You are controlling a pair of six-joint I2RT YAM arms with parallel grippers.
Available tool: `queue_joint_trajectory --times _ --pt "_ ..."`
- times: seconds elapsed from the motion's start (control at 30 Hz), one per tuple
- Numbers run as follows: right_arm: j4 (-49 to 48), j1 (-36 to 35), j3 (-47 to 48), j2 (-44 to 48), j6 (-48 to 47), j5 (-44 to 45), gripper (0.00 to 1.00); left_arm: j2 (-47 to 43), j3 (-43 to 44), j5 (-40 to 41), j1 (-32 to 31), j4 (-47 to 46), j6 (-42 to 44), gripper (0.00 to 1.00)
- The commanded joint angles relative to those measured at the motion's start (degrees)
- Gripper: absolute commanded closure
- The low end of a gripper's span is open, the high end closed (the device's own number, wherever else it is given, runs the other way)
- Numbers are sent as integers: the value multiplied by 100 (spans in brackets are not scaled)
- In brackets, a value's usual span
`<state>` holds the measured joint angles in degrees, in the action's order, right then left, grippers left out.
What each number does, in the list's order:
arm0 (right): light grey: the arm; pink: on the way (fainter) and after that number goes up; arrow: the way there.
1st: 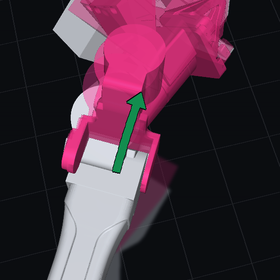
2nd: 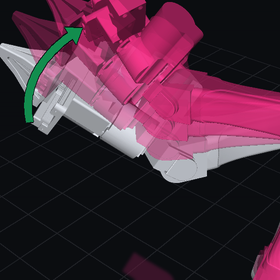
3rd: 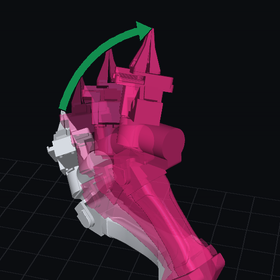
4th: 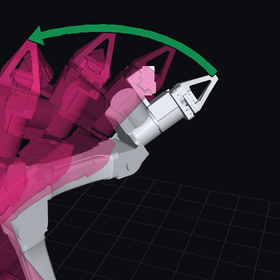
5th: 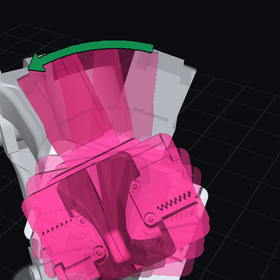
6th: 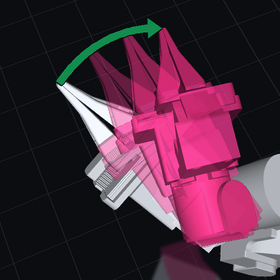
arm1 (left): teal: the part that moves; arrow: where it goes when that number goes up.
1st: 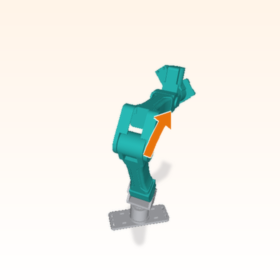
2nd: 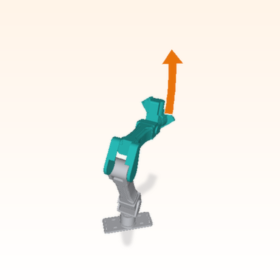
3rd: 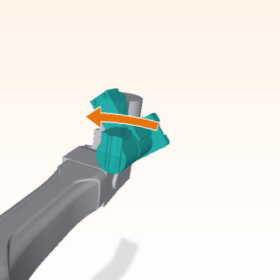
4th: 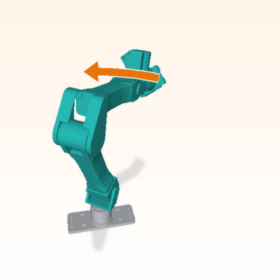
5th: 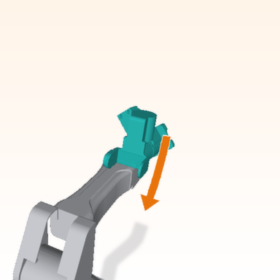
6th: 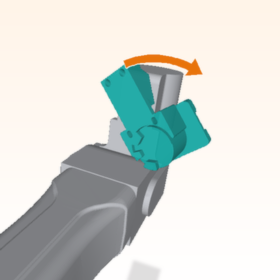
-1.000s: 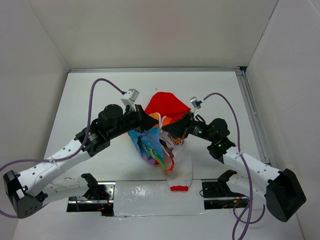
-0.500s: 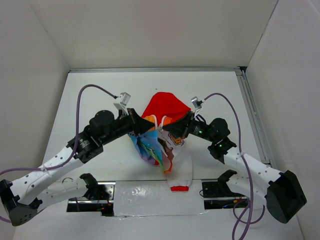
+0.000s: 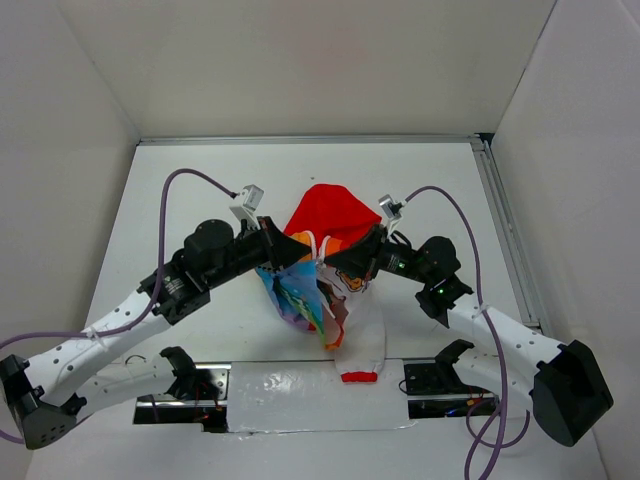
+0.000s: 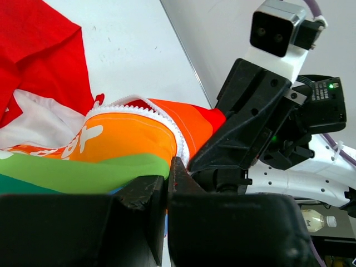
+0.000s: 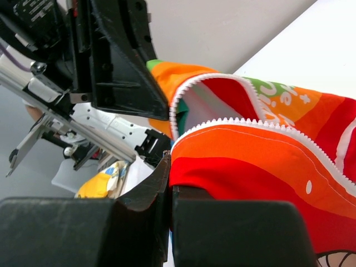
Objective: Zip up the jacket
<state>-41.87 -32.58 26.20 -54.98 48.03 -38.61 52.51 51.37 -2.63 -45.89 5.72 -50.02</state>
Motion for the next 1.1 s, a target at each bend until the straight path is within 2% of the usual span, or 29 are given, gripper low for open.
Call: queue_joint_trajectory --times 0.0,0.4,1.07 --pt "-462 6 158 -56 -31 -331 100 83 110 -18 1 -440 -140 100" --pt "-217 15 123 -48 -171 -130 100 -83 -22 -132 1 -519 -263 100" --pt "-568 6 96 -48 22 20 100 -74 -163 -229 1 -730 -271 100"
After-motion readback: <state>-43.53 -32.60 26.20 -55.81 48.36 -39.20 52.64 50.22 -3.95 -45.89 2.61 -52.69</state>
